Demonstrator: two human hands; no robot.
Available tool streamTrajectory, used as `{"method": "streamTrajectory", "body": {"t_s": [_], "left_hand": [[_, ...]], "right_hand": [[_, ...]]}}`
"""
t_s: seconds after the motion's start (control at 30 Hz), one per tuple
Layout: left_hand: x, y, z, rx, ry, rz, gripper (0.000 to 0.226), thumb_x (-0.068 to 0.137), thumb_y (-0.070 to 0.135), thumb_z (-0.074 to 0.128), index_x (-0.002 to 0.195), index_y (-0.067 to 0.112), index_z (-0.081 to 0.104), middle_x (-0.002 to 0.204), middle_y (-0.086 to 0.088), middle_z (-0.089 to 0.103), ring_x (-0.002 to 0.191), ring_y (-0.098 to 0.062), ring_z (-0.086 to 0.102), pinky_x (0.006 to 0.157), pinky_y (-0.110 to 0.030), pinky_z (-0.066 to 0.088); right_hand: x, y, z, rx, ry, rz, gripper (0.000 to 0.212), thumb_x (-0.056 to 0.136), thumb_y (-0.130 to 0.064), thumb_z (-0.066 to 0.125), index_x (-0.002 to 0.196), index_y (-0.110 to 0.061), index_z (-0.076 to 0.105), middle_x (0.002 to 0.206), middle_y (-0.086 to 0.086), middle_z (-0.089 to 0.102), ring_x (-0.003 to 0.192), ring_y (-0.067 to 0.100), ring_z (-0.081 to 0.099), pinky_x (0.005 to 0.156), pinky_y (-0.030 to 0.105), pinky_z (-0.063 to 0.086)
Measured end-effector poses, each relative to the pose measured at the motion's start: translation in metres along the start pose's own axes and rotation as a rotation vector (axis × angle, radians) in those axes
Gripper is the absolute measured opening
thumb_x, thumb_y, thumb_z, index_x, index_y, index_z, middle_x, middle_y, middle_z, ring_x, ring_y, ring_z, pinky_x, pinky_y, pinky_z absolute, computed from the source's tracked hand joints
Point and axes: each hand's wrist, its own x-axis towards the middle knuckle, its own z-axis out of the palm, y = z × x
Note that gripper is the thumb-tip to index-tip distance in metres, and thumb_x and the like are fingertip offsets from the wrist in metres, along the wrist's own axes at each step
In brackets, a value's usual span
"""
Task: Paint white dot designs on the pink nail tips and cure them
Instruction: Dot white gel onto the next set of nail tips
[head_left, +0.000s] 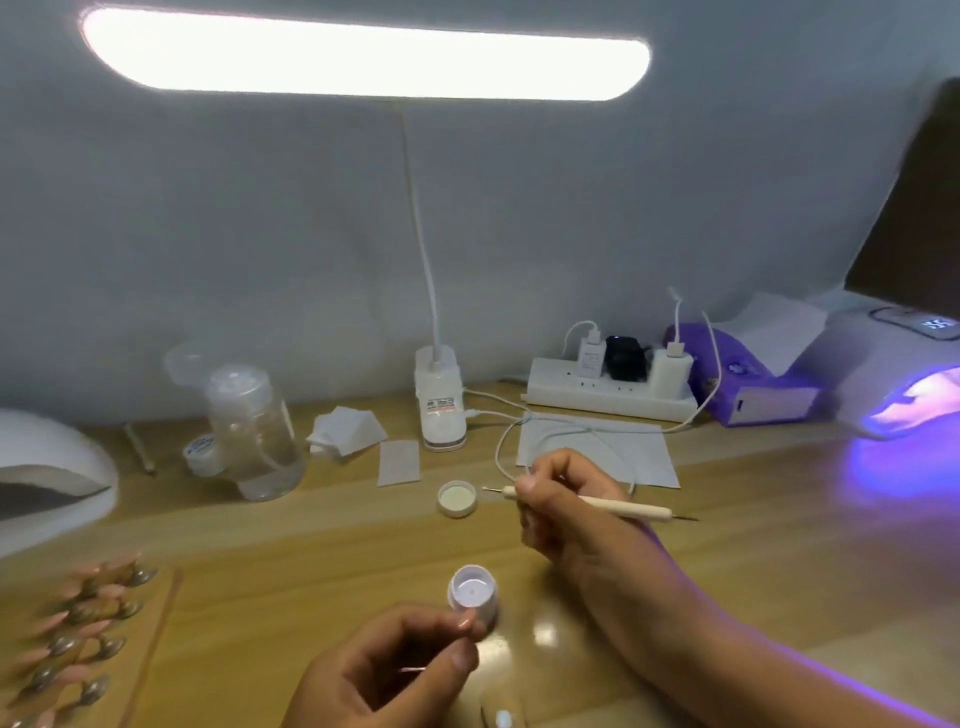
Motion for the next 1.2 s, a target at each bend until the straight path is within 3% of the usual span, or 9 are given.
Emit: {"method": "streamTrajectory", "body": {"t_s": [0.2, 0.33, 0.5, 0.63, 0.73, 0.93, 1.03, 1.2], "left_hand": [[-0.003, 0.004, -0.004, -0.092, -0.097, -0.061, 0.029, 0.044, 0.020, 0.085, 0.069, 0.008, 0.076, 0.069, -0.019, 0.071, 0.062, -0.017, 0.069, 0.057, -0.015, 0.048], [-0.001, 0.006, -0.011, -0.053, -0.158, -0.036, 0.035, 0.045, 0.034, 0.082, 0.075, 0.017, 0.076, 0.072, -0.011, 0.073, 0.069, -0.014, 0.067, 0.065, -0.017, 0.050], [-0.002, 0.007, -0.012, -0.052, -0.163, -0.039, 0.034, 0.049, 0.032, 0.083, 0.078, 0.015, 0.075, 0.072, -0.009, 0.073, 0.069, -0.011, 0.067, 0.065, -0.015, 0.050], [-0.003, 0.008, -0.010, -0.090, -0.155, -0.047, 0.011, 0.061, 0.016, 0.076, 0.071, 0.015, 0.075, 0.069, -0.011, 0.072, 0.066, -0.009, 0.066, 0.062, -0.014, 0.049], [-0.004, 0.007, -0.009, -0.093, -0.155, -0.035, 0.009, 0.063, 0.015, 0.075, 0.072, 0.015, 0.074, 0.069, -0.010, 0.072, 0.066, -0.008, 0.065, 0.062, -0.015, 0.050], [-0.004, 0.006, -0.009, -0.092, -0.172, -0.003, 0.013, 0.061, 0.021, 0.081, 0.073, 0.018, 0.075, 0.073, -0.006, 0.073, 0.070, -0.009, 0.066, 0.065, -0.016, 0.050], [-0.003, 0.005, -0.009, -0.102, -0.170, -0.002, 0.018, 0.058, 0.027, 0.079, 0.073, 0.017, 0.075, 0.082, -0.003, 0.075, 0.075, -0.008, 0.067, 0.068, -0.016, 0.051], [-0.004, 0.005, -0.009, -0.119, -0.165, -0.013, 0.007, 0.064, 0.016, 0.078, 0.070, 0.018, 0.074, 0.085, -0.002, 0.075, 0.075, -0.007, 0.068, 0.067, -0.015, 0.050]], "right_hand": [[-0.005, 0.017, -0.009, 0.113, 0.008, 0.042, 0.016, 0.066, -0.031, 0.068, 0.065, -0.025, 0.053, 0.064, 0.002, 0.043, 0.062, 0.014, 0.041, 0.066, 0.033, 0.034], [-0.005, 0.018, -0.005, 0.126, -0.045, 0.050, 0.019, 0.069, -0.033, 0.073, 0.064, -0.026, 0.056, 0.060, 0.001, 0.047, 0.058, 0.012, 0.044, 0.061, 0.026, 0.041], [-0.012, 0.012, 0.004, 0.192, -0.114, 0.071, 0.019, 0.073, -0.028, 0.072, 0.069, -0.021, 0.054, 0.062, -0.001, 0.042, 0.057, 0.009, 0.040, 0.058, 0.019, 0.044], [-0.014, 0.009, 0.007, 0.291, -0.112, 0.105, 0.026, 0.071, -0.026, 0.075, 0.060, -0.020, 0.051, 0.055, 0.000, 0.039, 0.050, 0.008, 0.043, 0.073, 0.035, 0.055], [-0.015, 0.007, 0.009, 0.343, -0.149, 0.102, 0.033, 0.069, -0.021, 0.080, 0.059, -0.017, 0.048, 0.053, 0.001, 0.036, 0.047, 0.008, 0.043, 0.076, 0.044, 0.056], [-0.017, 0.006, 0.016, 0.328, -0.163, 0.099, 0.025, 0.066, -0.015, 0.072, 0.055, -0.016, 0.050, 0.054, 0.002, 0.041, 0.045, 0.007, 0.044, 0.065, 0.038, 0.059], [-0.019, 0.004, 0.017, 0.328, -0.183, 0.104, 0.022, 0.064, -0.014, 0.071, 0.054, -0.016, 0.052, 0.053, 0.001, 0.045, 0.045, 0.008, 0.053, 0.056, 0.031, 0.058], [-0.020, 0.005, 0.016, 0.307, -0.220, 0.096, 0.020, 0.067, -0.015, 0.069, 0.055, -0.019, 0.053, 0.054, -0.002, 0.049, 0.048, 0.007, 0.058, 0.058, 0.034, 0.059]]}}
